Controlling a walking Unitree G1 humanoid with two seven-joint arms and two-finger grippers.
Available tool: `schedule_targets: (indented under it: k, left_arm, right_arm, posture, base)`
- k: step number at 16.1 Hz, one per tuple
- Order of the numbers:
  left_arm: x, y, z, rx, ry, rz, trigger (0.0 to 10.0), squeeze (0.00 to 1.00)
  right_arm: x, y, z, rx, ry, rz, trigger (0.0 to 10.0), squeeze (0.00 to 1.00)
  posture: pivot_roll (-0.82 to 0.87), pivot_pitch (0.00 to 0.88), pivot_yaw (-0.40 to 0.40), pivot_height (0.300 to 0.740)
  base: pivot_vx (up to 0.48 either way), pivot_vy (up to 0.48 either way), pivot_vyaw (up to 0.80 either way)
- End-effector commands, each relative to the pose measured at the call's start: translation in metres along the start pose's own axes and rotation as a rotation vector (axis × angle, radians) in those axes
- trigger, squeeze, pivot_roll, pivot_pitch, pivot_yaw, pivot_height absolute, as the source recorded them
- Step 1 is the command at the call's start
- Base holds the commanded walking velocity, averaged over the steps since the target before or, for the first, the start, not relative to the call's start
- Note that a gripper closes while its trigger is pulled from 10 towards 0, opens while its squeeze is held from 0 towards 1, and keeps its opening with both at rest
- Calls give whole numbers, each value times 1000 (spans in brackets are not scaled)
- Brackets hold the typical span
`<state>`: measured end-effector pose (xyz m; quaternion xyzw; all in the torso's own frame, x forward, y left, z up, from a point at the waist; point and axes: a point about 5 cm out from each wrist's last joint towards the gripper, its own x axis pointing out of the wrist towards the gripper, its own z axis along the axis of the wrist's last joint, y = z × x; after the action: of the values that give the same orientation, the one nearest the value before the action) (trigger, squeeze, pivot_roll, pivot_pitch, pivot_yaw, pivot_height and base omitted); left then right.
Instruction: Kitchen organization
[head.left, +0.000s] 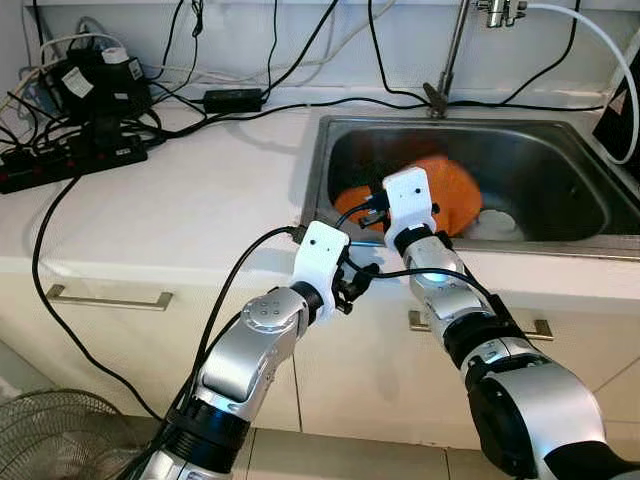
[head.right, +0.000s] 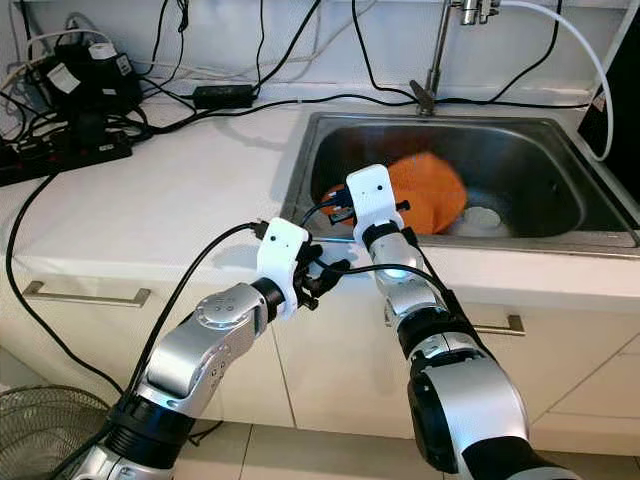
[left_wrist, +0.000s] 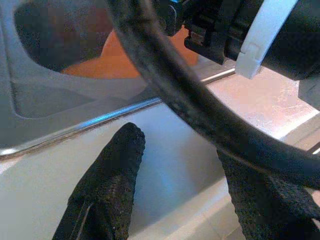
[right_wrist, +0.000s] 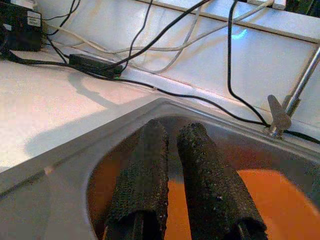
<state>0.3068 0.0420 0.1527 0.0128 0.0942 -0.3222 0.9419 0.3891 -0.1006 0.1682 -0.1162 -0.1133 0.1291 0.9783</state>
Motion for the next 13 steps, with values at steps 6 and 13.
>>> schedule_targets:
  k: [6,13]
  left_arm:
    - [-1,7,1,37,-27,61,10000,0]
    - [-9,36,20,88,-213,278,10000,0]
  right_arm:
    - [-1,-20,12,37,-95,-104,10000,0]
    - [-18,-73,42,102,-311,-337,10000,0]
  posture:
    - [122,34,31,740]
    - [88,39,34,740]
  base:
    - [0,0,0]
    - [0,0,0]
